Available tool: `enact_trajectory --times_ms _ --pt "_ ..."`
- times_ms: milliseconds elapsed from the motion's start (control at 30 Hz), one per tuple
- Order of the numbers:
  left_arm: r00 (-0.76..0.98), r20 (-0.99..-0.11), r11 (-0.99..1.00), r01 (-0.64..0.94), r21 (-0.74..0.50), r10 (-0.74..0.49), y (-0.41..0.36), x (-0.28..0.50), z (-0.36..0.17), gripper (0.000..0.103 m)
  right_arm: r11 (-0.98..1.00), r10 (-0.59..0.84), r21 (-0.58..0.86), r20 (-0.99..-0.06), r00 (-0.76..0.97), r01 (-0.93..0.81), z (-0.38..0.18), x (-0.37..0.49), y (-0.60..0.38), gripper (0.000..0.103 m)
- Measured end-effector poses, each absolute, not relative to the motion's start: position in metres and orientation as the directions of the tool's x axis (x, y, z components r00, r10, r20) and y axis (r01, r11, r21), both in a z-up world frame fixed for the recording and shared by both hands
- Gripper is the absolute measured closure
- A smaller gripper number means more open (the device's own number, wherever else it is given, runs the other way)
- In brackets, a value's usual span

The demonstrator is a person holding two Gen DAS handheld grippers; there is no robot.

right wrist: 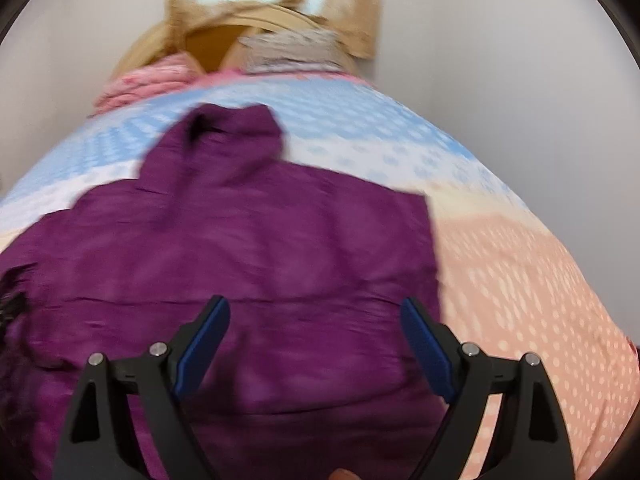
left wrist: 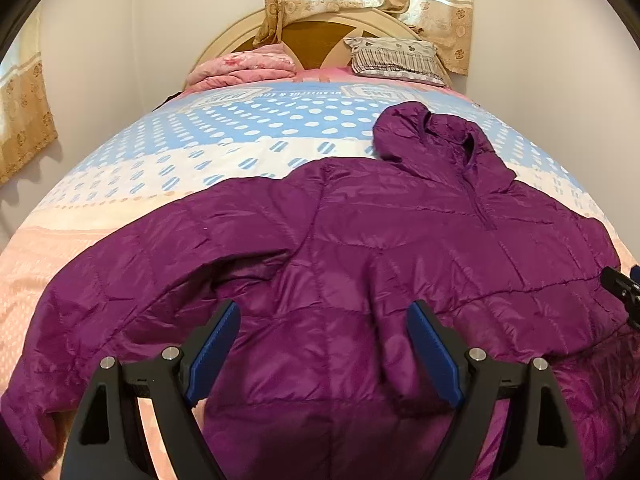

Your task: Fold large clothes

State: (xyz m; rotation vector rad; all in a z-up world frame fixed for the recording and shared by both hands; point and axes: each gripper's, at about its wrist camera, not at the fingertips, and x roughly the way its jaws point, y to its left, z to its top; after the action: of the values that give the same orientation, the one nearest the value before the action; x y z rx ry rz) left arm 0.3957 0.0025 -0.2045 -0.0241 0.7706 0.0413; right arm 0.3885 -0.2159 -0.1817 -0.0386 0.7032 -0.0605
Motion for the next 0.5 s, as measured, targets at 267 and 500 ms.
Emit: enact_trajectory --times_ms 267,500 --pt "0.704 -0.708 0.997 -0.073 0.012 0.060 0.016 0.396 -0.216 0.018 0.989 0.020 -0.086 -0.724 0.689 -0.119 -0.222 0.404 -0.150 0.014" --pt "0.662 -0.749 0.995 -0.091 -0.042 0.029 0.025 0.403 -0.232 0.018 0.992 0.002 -0.082 -0.746 0.666 -0.096 -0.241 0.412 -0.150 0.010"
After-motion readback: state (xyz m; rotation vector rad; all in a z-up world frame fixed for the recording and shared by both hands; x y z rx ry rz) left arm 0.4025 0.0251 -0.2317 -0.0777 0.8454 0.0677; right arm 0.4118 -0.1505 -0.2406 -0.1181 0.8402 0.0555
